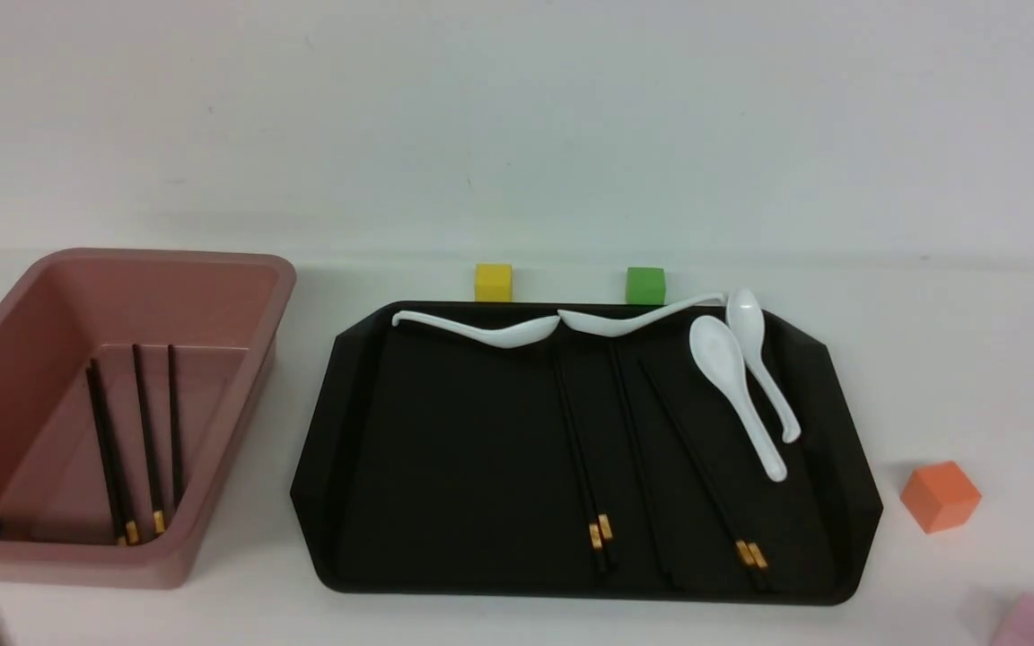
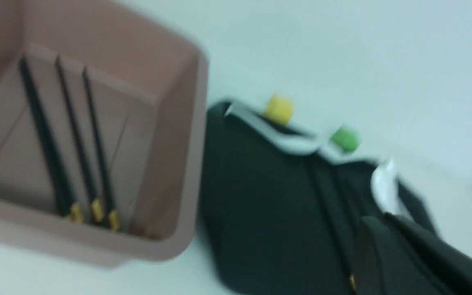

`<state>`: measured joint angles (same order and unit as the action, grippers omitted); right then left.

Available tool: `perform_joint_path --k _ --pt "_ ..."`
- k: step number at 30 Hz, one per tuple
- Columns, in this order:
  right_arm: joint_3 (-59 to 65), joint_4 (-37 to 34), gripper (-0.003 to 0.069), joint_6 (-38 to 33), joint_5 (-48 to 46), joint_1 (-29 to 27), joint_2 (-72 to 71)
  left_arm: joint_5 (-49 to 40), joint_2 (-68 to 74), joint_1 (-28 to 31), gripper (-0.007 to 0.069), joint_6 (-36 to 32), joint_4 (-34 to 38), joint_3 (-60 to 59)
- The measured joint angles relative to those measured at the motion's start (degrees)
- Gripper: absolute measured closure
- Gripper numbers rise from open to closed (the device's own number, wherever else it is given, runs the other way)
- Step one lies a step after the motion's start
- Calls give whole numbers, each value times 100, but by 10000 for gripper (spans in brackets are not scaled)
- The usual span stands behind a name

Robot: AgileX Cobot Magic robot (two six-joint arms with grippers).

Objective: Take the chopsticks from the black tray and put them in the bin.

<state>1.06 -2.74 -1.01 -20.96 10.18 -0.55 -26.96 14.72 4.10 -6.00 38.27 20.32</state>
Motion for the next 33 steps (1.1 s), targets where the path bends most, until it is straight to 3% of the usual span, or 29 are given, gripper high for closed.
perform_joint_path --k 6,17,21,27,33 --pt "0 0 419 0 0 0 0 -33 -967 0 637 -24 71 -156" --pt "0 0 419 0 0 0 0 -17 -1079 0 637 -31 -39 -170" --pt "0 0 419 0 0 0 0 13 -1079 0 637 -13 -404 -350" --pt "0 0 419 0 0 0 0 249 -1290 -215 636 1012 -1971 -1136" --pt "0 0 419 0 0 0 0 718 -1502 -803 634 1653 -2823 -1756"
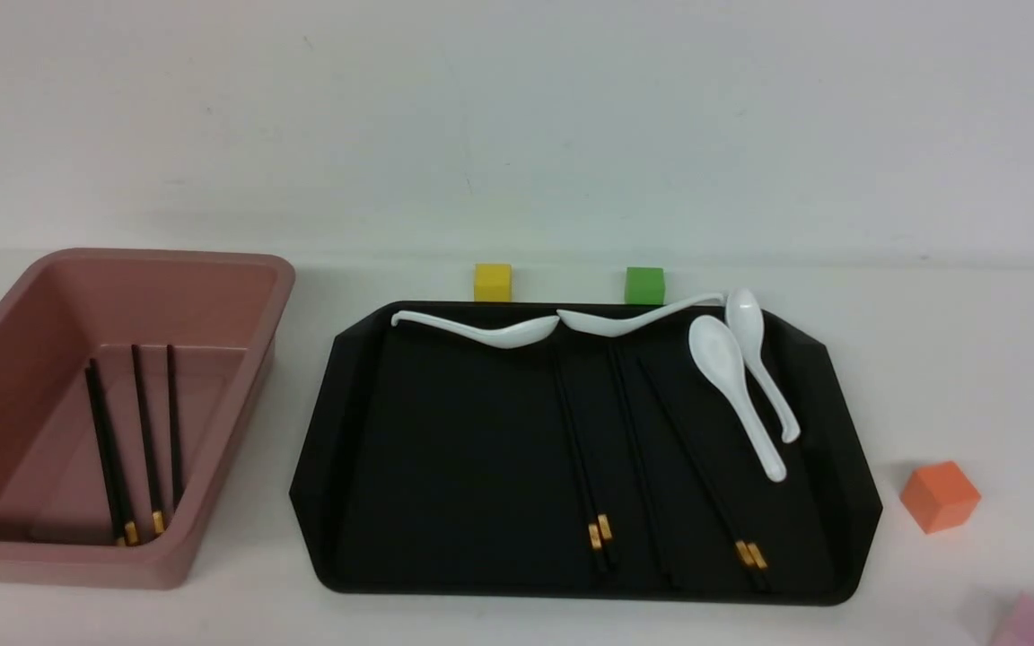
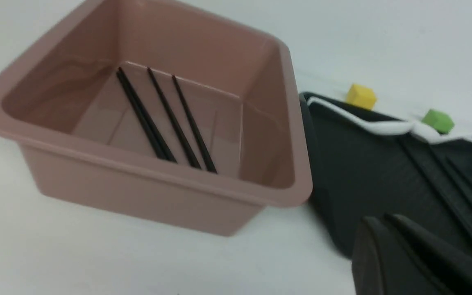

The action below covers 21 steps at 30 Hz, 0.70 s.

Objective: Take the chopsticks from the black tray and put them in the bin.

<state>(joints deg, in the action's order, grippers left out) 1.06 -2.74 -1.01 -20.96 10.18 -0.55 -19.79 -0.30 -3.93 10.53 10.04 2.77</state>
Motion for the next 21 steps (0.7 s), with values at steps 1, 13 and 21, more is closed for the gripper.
perform_joint_path --k 1,13,21 --pt "0 -5 419 0 0 0 0 13 -12 -48 634 20 -41 -26" --pt "0 0 419 0 0 0 0 -161 -37 -487 626 80 -339 -439" --pt "0 0 419 0 0 0 0 -197 -37 -487 617 80 -344 -445"
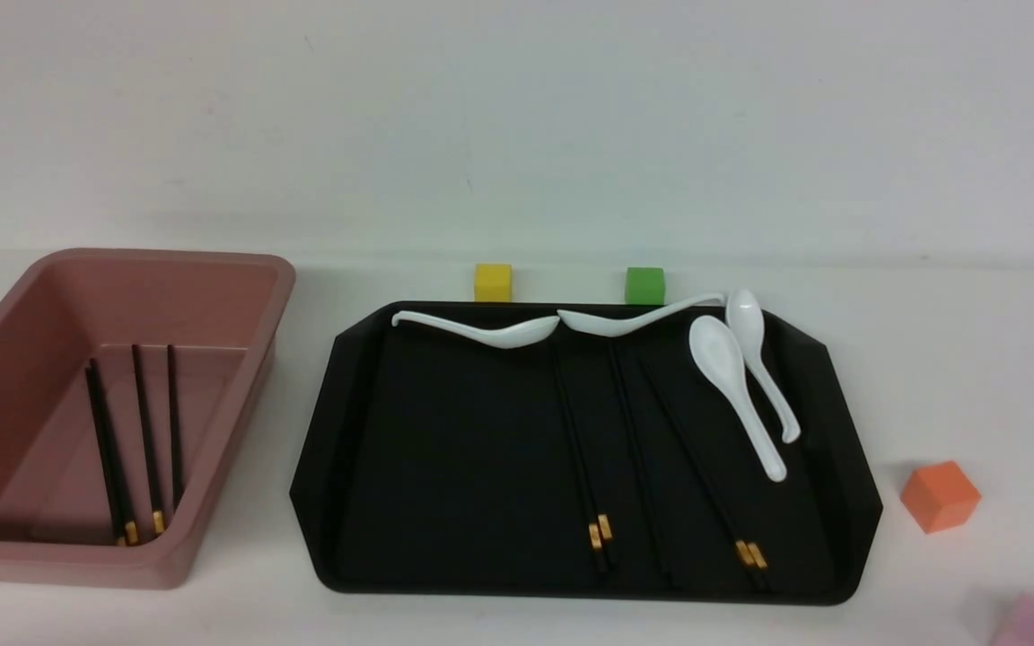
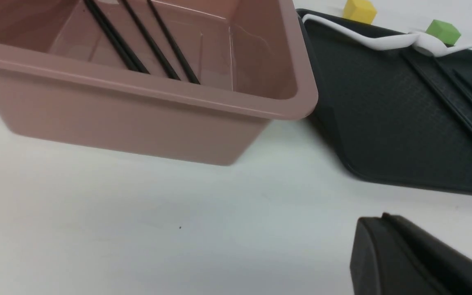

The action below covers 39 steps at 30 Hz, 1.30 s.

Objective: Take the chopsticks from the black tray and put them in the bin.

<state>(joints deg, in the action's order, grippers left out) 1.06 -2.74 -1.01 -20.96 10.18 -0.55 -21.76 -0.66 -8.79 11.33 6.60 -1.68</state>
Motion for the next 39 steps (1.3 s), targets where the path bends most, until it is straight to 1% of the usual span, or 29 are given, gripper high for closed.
perform_joint_path --k 39 --pt "0 0 419 0 0 0 0 -24 0 0 582 0 -9 0"
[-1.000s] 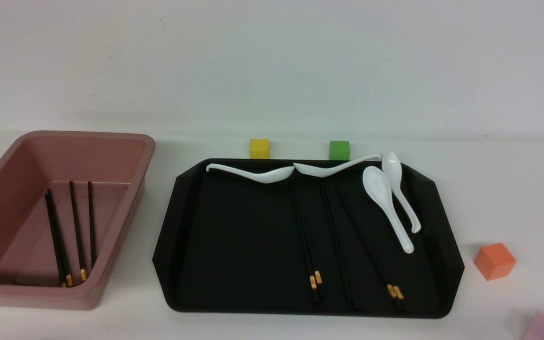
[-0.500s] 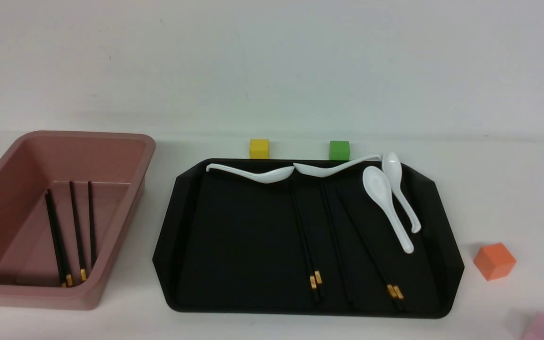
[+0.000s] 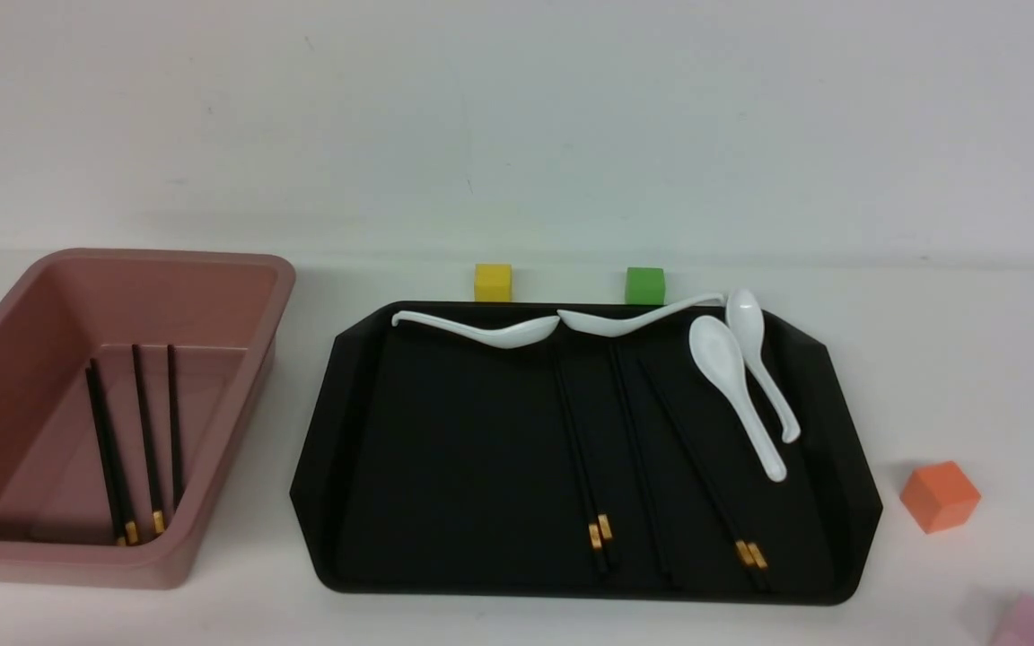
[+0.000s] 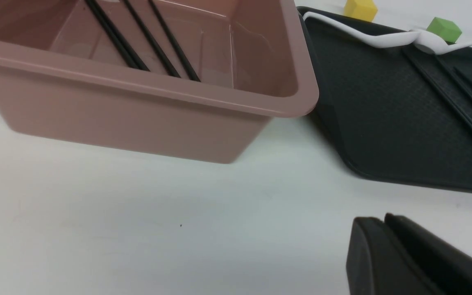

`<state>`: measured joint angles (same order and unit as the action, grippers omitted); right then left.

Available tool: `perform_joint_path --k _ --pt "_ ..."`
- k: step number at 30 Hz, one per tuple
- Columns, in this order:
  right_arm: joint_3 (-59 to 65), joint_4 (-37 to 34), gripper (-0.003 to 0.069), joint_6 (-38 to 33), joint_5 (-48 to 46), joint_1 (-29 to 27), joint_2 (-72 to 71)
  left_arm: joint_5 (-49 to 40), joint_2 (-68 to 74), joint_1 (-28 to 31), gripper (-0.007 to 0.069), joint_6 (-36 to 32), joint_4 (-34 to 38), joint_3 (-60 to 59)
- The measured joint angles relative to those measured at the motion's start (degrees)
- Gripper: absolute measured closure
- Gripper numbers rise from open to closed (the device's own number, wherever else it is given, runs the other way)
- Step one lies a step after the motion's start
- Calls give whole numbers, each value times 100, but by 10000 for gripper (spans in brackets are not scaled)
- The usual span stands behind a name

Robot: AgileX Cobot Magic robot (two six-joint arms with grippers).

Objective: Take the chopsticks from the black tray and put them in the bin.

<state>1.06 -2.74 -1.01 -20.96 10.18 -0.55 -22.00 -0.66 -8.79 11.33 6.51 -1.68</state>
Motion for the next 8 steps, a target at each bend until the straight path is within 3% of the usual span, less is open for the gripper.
perform_joint_path --k 8 --pt "0 0 419 0 0 0 0 0 0 0 571 0 0 0"
